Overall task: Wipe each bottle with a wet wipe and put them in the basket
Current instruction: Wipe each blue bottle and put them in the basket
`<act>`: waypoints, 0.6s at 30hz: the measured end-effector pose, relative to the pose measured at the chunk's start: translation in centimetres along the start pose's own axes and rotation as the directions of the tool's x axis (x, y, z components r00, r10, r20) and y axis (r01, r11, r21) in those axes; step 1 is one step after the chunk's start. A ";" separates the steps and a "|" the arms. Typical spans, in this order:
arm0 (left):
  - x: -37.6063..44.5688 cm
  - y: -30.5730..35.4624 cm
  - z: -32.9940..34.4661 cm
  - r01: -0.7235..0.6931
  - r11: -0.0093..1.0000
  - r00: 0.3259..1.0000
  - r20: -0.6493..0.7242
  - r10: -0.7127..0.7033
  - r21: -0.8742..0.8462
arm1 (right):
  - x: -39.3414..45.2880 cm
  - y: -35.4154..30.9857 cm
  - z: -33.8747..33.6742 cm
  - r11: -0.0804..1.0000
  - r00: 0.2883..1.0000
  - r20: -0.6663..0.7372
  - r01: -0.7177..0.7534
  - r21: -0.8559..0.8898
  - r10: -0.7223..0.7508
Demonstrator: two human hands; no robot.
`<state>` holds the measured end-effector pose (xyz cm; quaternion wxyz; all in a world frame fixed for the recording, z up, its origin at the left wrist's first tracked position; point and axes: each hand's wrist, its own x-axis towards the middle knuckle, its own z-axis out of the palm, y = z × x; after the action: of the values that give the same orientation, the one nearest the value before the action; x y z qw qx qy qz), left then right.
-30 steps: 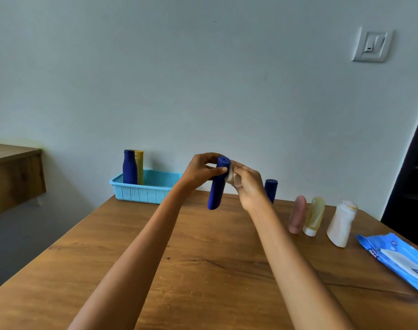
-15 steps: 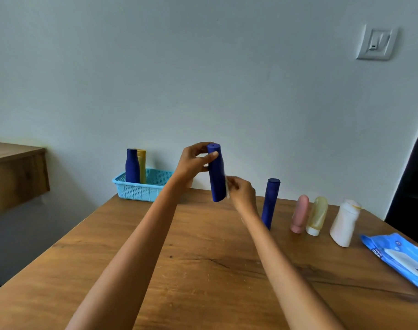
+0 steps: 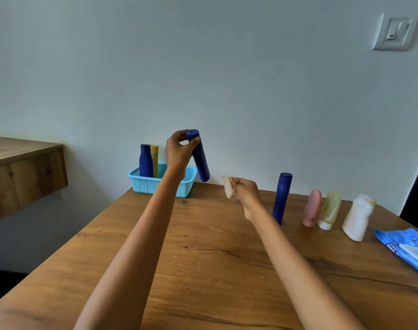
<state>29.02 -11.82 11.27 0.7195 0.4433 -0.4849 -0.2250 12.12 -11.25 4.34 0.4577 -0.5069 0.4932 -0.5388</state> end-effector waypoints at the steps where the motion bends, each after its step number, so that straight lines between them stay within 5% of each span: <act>1: 0.1 -0.1 -0.3 0.004 1.000 1.000 -0.015 -0.004 0.001 | -0.2 -0.4 0.3 0.995 0.999 0.030 -0.021 0.096 0.018; 3: 0.8 -0.3 -1.2 0.017 1.000 0.999 -0.039 -0.017 0.009 | -0.2 -0.8 0.8 0.971 0.996 0.065 -0.078 0.228 0.064; 10: 5.1 0.7 -6.6 0.065 0.970 0.957 -0.290 0.006 0.236 | 0.6 -0.9 4.0 0.971 0.993 0.074 -0.107 0.215 0.093; 18: 6.9 -2.0 -9.7 0.138 0.891 0.950 -0.313 0.005 0.433 | 1.5 -1.7 6.1 0.922 0.985 0.092 -0.171 0.348 0.148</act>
<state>40.92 -13.95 11.63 0.6552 0.6437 -0.3909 -0.0603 18.09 -13.01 6.19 0.5996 -0.3913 0.4126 -0.5631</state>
